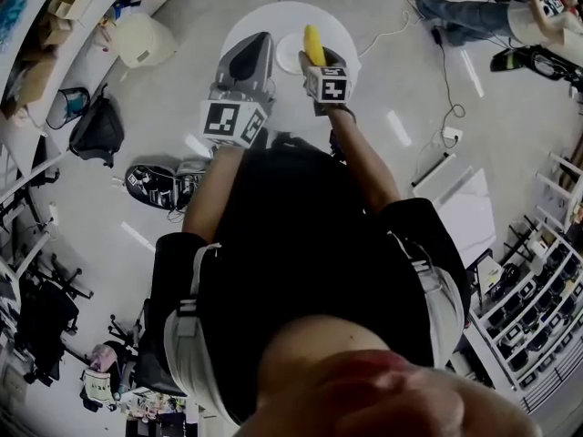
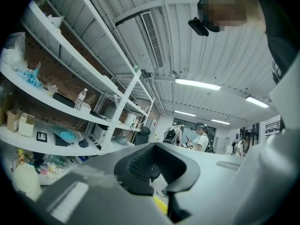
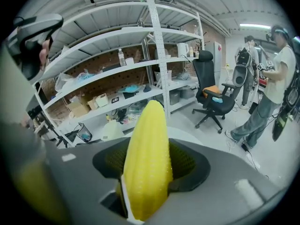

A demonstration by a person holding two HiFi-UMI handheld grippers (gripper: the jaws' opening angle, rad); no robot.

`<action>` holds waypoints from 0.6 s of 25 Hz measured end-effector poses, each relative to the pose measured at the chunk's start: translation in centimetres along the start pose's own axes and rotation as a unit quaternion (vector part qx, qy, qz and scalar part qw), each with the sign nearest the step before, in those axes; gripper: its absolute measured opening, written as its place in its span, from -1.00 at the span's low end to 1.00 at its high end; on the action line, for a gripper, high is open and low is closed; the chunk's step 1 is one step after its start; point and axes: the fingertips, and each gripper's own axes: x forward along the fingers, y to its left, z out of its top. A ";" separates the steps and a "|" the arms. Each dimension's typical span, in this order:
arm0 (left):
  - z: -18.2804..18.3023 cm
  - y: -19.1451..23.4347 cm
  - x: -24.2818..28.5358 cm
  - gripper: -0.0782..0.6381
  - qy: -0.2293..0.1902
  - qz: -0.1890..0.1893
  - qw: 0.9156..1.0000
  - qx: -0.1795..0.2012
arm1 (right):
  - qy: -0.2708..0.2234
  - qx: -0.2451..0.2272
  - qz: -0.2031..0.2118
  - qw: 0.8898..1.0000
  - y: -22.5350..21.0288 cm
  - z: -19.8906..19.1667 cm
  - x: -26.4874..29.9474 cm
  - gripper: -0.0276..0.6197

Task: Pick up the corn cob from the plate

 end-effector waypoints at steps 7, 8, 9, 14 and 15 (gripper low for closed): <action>1.0 -0.6 0.4 -0.77 -0.008 -0.012 1.000 0.007 | -0.028 0.002 0.003 1.000 0.3 2.1 -1.7 -0.16; 1.1 -0.6 0.4 -0.77 -0.010 -0.013 1.000 0.008 | -0.033 0.002 0.003 0.999 0.4 2.4 -1.9 -0.16; 1.3 -0.6 0.5 -0.77 -0.011 -0.014 1.000 0.009 | -0.037 0.001 0.004 0.999 0.5 2.8 -2.2 -0.15; 1.7 -0.8 0.8 -0.77 -0.015 -0.018 1.000 0.014 | -0.060 -0.003 0.009 0.998 1.0 4.6 -3.8 -0.16; 1.8 -0.9 0.8 -0.77 -0.015 -0.019 1.000 0.016 | -0.064 -0.004 0.009 0.998 1.1 4.9 -4.1 -0.16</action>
